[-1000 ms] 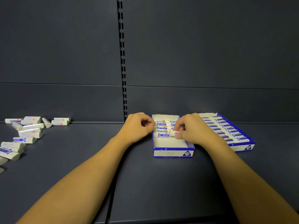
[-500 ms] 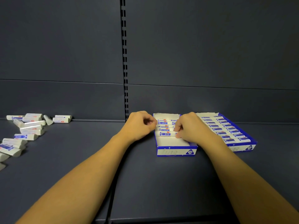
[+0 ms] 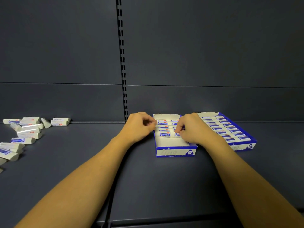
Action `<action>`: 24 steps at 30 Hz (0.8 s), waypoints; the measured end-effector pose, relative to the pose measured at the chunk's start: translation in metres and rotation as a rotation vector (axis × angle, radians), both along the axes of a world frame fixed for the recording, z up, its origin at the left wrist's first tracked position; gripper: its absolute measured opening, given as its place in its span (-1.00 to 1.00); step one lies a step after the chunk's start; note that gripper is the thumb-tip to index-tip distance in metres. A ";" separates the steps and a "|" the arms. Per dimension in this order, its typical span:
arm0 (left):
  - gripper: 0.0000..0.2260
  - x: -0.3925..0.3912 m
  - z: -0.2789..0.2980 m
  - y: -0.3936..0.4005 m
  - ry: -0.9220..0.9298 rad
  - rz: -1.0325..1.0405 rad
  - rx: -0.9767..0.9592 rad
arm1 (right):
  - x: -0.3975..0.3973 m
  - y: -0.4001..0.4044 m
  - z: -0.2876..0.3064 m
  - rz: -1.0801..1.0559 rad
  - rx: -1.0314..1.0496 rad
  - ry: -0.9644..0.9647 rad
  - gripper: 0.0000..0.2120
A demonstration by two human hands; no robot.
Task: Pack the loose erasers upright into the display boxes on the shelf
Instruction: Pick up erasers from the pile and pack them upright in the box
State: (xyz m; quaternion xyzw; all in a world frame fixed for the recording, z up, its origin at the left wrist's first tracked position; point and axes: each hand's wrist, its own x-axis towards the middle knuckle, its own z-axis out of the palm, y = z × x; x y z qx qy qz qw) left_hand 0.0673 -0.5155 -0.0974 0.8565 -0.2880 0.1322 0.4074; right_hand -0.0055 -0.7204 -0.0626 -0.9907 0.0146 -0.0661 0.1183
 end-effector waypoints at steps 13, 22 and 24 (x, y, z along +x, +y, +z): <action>-0.91 0.000 -0.003 -0.001 0.007 0.001 -0.022 | 0.002 0.000 -0.002 -0.022 0.038 0.010 -0.79; -0.88 0.000 0.021 0.007 0.064 0.158 -0.126 | -0.009 -0.023 0.026 -0.102 0.446 -0.385 -0.72; -0.86 -0.002 0.031 0.012 0.005 0.255 -0.035 | -0.009 -0.028 0.040 -0.130 0.479 -0.435 -0.71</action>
